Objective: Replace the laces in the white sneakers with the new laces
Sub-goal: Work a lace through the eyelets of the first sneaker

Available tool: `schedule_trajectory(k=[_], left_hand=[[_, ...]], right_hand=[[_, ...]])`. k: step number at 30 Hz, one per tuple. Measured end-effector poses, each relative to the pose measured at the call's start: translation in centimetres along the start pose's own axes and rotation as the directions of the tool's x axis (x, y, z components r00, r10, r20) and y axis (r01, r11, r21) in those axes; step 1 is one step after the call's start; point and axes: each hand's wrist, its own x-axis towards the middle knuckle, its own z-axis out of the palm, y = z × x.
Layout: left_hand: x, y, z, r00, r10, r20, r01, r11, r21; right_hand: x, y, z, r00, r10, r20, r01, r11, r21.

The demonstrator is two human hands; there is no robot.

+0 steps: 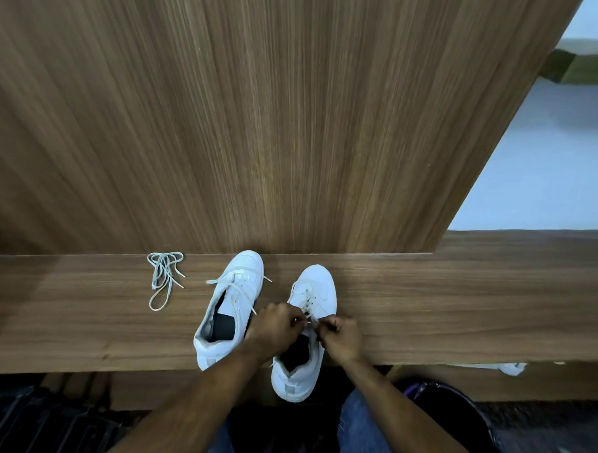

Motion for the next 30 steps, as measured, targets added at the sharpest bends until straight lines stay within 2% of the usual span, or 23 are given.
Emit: schedule_trajectory(k=[7, 13, 18, 24, 30], left_hand=[[0.1, 1.0, 1.9, 0.998, 0.001, -0.061, 0.008, 0.989, 0.144], [0.0, 1.6, 2.5, 0.994, -0.067, -0.087, 0.077, 0.991, 0.114], [-0.1, 1.7, 2.4, 0.995, -0.013, -0.103, 0.033, 0.981, 0.189], [-0.1, 2.0, 1.9, 0.997, 0.047, -0.053, -0.026, 0.939, 0.342], [0.4, 2.3, 1.5, 0.998, -0.033, -0.049, 0.047, 0.948, 0.314]], right_hand=[[0.3, 0.5, -0.1, 0.995, 0.079, 0.053, -0.084, 0.99, 0.112], [0.7, 1.4, 0.2, 0.996, 0.069, 0.063, -0.077, 0.987, 0.139], [0.1, 1.0, 0.0, 0.993, 0.087, 0.086, -0.104, 0.969, 0.224], [-0.3, 0.7, 0.1, 0.996, 0.073, 0.056, -0.082, 0.979, 0.189], [-0.6, 0.7, 0.3, 0.999, 0.023, 0.022, -0.024, 0.998, 0.058]])
